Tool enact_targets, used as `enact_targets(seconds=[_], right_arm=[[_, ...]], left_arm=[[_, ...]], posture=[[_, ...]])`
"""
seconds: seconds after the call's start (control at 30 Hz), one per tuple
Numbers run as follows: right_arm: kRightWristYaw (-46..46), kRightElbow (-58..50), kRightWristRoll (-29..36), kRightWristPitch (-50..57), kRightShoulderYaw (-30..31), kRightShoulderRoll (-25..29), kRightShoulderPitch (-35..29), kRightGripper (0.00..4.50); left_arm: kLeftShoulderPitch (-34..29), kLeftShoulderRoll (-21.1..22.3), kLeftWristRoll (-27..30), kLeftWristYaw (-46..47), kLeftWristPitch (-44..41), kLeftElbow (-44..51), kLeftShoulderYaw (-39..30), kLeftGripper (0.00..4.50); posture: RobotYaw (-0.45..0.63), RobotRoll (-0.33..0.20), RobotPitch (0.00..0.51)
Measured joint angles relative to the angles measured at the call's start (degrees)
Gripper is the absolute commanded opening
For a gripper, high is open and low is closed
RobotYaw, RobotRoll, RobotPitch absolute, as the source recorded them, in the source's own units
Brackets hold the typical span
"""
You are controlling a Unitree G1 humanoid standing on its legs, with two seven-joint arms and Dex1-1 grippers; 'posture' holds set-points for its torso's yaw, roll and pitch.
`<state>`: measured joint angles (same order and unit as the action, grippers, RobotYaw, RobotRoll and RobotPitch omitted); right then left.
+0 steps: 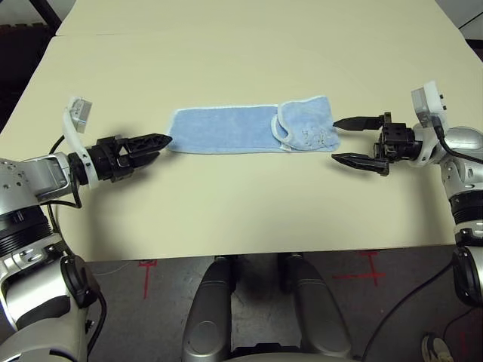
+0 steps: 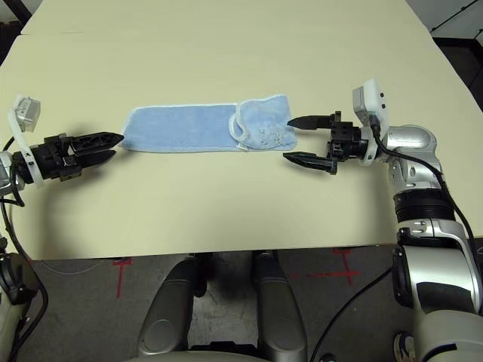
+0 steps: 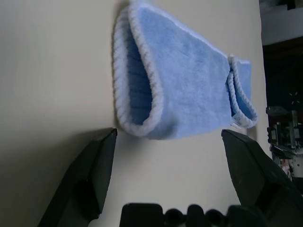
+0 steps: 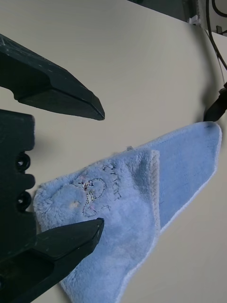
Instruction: Fold the towel and set it aside.
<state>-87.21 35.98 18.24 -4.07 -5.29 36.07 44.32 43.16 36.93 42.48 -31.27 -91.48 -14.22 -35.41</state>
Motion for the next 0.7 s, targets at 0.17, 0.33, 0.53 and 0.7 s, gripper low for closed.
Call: enact_targets(seconds=[0.17, 0.33, 0.53, 0.7], right_arm=[[0.1, 0.0, 0.0, 0.0, 0.0, 0.0, 0.0, 4.47], [0.3, 0.0, 0.0, 0.0, 0.0, 0.1, 0.0, 4.47], [0.5, -0.4, 0.0, 0.0, 0.0, 0.1, -0.2, 4.47], [0.5, -1.3, 0.0, 0.0, 0.0, 0.1, -0.5, 4.5]], left_arm=[[2.9, -1.5, 0.0, 2.2, 0.0, -2.4, -0.3, 4.5], [4.7, -3.4, -0.2, 3.8, 0.0, -4.6, -0.8, 4.5], [4.9, -3.8, -0.6, 5.2, 1.7, -4.7, -1.2, 4.5], [4.1, -2.7, -1.8, 6.0, 3.8, -5.1, -1.0, 3.13]], posture=[[0.11, 0.0, 0.31], [0.1, 0.0, 0.306], [0.1, 0.0, 0.301], [0.1, 0.0, 0.297]])
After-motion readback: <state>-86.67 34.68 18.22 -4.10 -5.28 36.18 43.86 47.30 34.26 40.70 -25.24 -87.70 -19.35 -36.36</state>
